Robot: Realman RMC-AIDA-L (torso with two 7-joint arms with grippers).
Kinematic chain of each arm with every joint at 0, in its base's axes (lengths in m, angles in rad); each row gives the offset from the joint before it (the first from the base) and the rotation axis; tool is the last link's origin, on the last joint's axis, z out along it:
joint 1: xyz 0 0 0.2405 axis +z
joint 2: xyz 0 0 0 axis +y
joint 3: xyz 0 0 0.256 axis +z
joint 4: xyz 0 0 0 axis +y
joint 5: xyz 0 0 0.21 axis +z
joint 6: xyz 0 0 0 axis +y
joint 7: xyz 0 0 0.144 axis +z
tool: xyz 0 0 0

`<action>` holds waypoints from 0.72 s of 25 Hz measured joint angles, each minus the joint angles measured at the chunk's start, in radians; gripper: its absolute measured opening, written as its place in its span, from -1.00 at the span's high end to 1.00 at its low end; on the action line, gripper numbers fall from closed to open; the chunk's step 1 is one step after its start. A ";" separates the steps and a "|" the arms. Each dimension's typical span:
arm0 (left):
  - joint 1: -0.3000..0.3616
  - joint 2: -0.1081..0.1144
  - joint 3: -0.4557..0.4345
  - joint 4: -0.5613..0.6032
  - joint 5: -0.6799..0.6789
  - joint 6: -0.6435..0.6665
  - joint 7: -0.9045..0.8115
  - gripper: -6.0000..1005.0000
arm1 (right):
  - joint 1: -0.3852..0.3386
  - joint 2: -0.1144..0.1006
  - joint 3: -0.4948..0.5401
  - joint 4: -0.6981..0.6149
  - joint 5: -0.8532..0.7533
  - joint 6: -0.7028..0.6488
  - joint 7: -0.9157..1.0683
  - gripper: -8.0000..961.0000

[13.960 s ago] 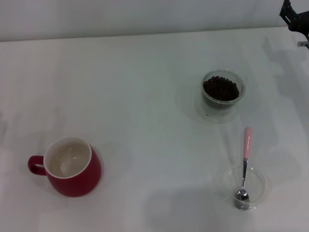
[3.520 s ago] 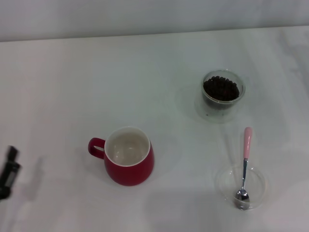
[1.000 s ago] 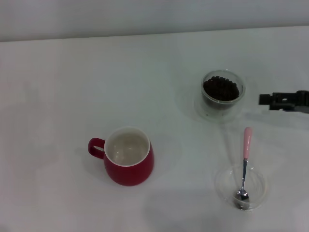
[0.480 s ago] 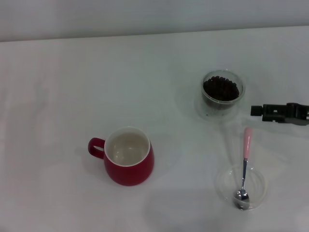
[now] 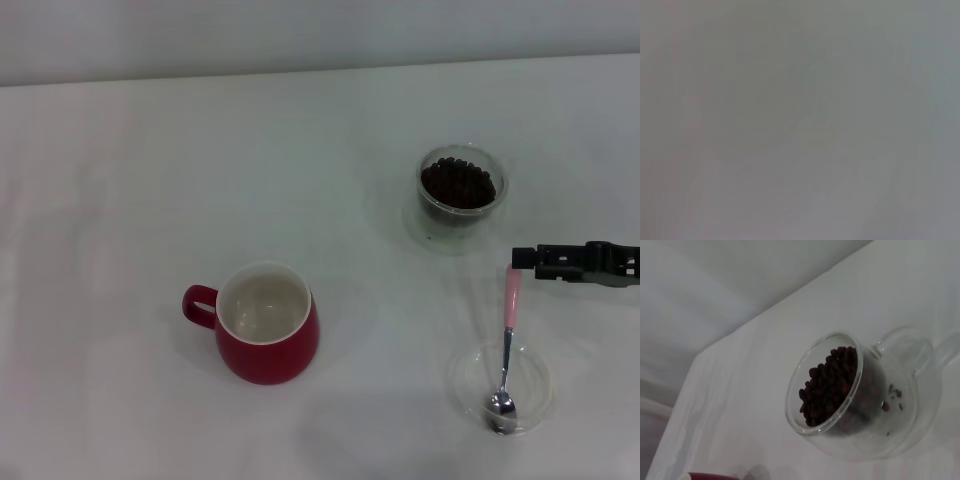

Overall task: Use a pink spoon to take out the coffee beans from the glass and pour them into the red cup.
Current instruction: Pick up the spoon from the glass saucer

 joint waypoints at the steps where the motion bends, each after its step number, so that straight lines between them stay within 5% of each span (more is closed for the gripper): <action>1: -0.001 -0.001 0.000 0.003 0.000 -0.001 0.000 -0.52 | -0.001 0.001 0.000 0.000 -0.002 0.001 0.000 -0.78; 18: -0.013 -0.002 -0.002 0.009 0.001 -0.010 0.000 -0.52 | 0.020 0.001 -0.008 -0.008 -0.034 0.004 -0.008 -0.77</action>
